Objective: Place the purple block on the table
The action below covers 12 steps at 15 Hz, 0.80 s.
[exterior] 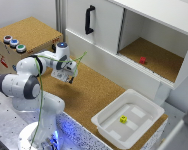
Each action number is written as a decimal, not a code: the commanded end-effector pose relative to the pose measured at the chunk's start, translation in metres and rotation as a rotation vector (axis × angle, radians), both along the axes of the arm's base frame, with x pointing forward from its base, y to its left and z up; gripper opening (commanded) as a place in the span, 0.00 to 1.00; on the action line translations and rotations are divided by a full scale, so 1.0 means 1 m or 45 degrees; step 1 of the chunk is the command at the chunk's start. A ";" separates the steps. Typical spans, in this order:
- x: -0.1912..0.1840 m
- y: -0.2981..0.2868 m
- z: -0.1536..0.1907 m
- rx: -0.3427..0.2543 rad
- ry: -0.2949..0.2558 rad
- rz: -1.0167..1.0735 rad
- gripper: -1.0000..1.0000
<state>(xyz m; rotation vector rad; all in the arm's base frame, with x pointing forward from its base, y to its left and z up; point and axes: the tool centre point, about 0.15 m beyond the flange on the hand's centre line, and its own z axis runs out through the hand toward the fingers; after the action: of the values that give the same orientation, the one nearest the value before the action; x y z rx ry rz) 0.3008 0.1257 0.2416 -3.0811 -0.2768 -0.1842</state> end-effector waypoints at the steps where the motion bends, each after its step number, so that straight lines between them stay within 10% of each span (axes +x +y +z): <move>1: 0.027 -0.028 -0.007 -0.032 0.113 -0.075 0.00; 6: 0.029 -0.035 -0.018 -0.014 0.104 -0.170 0.00; 7: 0.031 -0.032 -0.018 -0.015 0.102 -0.158 1.00; 12: 0.022 -0.023 0.011 -0.080 -0.001 -0.165 1.00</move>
<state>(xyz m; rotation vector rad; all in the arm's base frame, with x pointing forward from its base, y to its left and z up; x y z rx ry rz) 0.3157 0.0922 0.2340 -3.0996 -0.1023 -0.1679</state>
